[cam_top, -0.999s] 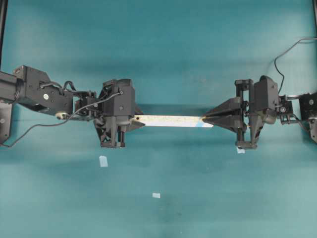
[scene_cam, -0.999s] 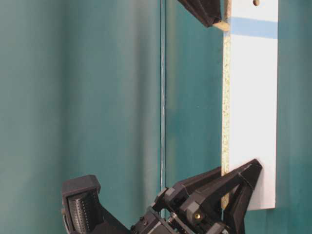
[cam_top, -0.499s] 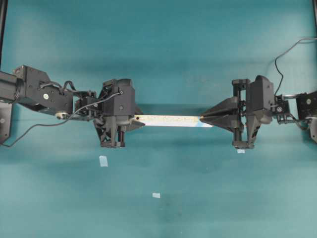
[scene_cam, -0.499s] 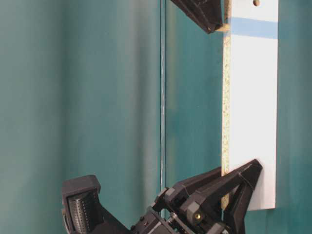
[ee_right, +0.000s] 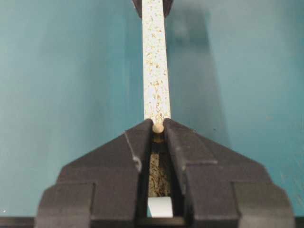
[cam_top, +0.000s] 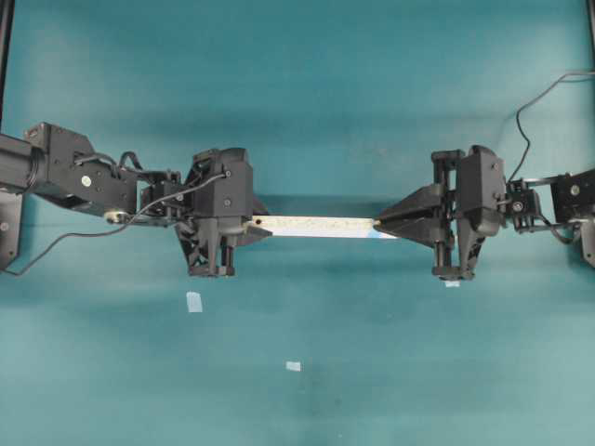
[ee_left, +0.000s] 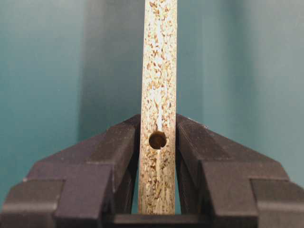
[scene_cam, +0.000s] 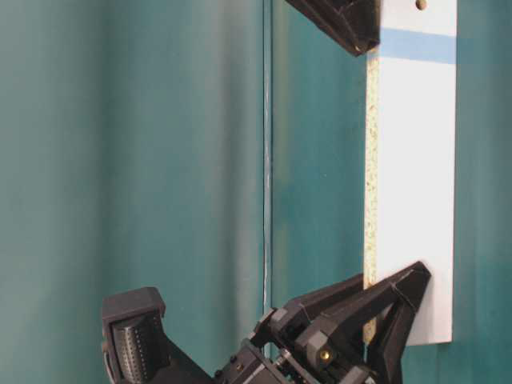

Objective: Insert the rod into the hole on the wooden board.
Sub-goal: 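Push the dowel with the right gripper into the hole in the board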

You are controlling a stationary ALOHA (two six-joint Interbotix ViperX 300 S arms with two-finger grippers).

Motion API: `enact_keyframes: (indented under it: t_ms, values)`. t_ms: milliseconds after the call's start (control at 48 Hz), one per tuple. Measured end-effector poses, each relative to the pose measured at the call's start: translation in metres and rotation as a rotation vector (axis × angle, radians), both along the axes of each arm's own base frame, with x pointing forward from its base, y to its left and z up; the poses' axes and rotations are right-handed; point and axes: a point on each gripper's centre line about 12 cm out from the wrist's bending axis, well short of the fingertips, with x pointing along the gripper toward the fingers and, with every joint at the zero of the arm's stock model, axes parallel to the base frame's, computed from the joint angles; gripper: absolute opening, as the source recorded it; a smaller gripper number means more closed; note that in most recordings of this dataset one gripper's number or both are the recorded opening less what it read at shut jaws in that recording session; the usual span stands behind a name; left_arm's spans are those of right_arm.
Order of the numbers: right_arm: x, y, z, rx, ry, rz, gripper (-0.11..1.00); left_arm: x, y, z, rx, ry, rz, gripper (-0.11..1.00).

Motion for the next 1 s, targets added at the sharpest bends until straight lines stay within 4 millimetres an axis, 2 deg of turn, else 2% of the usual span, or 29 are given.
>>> enact_keyframes:
  t_ms: [999]
  values:
    - [0.0028, -0.0011, -0.0018, 0.000, 0.092, -0.011, 0.12, -0.0003, -0.0006, 0.0002, 0.000, 0.003, -0.002, 0.32]
